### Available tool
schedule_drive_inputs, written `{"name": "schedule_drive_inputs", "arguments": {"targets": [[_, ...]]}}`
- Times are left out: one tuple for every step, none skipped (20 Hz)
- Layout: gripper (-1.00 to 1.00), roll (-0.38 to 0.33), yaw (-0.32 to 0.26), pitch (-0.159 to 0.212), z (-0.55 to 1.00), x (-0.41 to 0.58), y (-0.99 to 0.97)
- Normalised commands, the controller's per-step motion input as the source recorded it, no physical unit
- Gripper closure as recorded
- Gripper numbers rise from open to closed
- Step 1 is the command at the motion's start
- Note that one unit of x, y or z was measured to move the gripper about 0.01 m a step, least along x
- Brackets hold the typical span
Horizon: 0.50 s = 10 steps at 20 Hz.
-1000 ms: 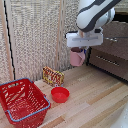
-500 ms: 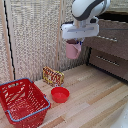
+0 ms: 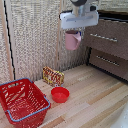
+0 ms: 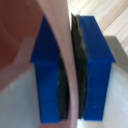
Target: Compassionately, move the pinch receptors towards pink recepticle. Embrace the recepticle delicately and rise accordingly. Progress forward guided by applied tension and move towards the highest section of the storage unit. Place the recepticle delicately and shut the storage unit.
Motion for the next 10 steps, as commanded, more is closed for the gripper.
{"name": "schedule_drive_inputs", "arguments": {"targets": [[1.00,0.049,-0.052,0.045,0.96,0.360,-0.29],[1.00,0.047,-0.052,0.047,0.97,0.354,-0.30],[1.00,0.044,-0.049,0.049,0.97,0.349,-0.30],[1.00,0.043,-0.046,0.060,0.97,0.337,-0.31],[1.00,0.036,-0.043,0.057,0.99,0.351,-0.32],[1.00,0.034,-0.041,0.057,0.99,0.354,-0.32],[1.00,0.027,-0.043,0.049,1.00,0.366,-0.34],[1.00,0.023,-0.041,0.046,1.00,0.377,-0.34],[1.00,0.017,-0.038,0.039,1.00,0.394,-0.35],[1.00,0.017,-0.038,0.041,1.00,0.391,-0.35]]}}
